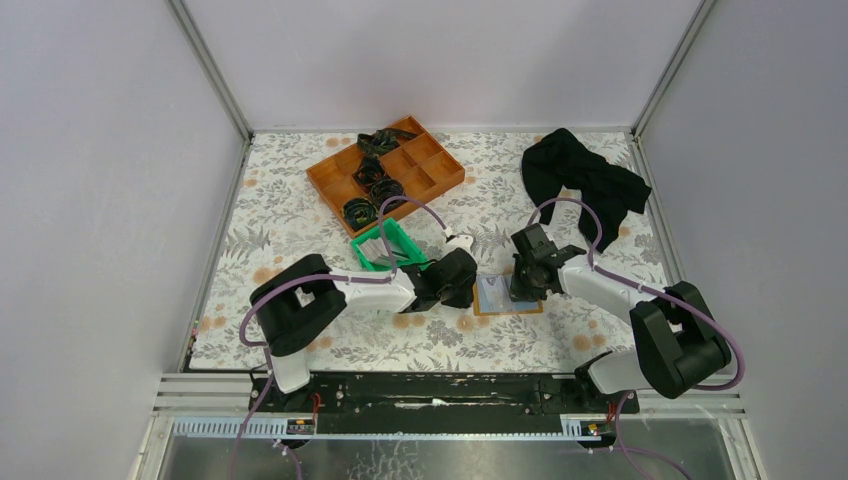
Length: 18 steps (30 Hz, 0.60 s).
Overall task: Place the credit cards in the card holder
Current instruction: Adjust the credit card in the card holder.
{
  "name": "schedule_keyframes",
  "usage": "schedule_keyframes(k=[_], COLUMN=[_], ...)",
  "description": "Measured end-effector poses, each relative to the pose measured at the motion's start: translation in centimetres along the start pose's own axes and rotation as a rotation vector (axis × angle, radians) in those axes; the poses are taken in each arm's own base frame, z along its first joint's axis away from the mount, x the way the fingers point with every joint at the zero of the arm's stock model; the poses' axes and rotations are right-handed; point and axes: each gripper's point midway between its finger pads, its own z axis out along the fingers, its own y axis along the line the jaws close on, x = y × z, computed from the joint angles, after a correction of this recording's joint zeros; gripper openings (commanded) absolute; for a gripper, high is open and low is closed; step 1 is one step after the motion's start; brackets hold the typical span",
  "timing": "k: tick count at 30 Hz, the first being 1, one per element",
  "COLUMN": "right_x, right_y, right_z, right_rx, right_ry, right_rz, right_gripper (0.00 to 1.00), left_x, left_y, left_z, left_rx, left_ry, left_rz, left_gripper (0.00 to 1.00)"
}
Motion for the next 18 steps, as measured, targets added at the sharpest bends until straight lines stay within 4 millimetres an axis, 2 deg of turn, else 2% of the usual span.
schedule_keyframes(k=[18], right_x=[0.25], right_y=[0.12], right_z=[0.09], right_rx=[-0.002], right_ry=[0.014], right_rz=[-0.002], right_gripper=[0.00], left_x=[0.00], left_y=[-0.15], left_z=[0.14], left_rx=[0.004], left_ry=[0.003], left_rz=[0.000], left_gripper=[0.31])
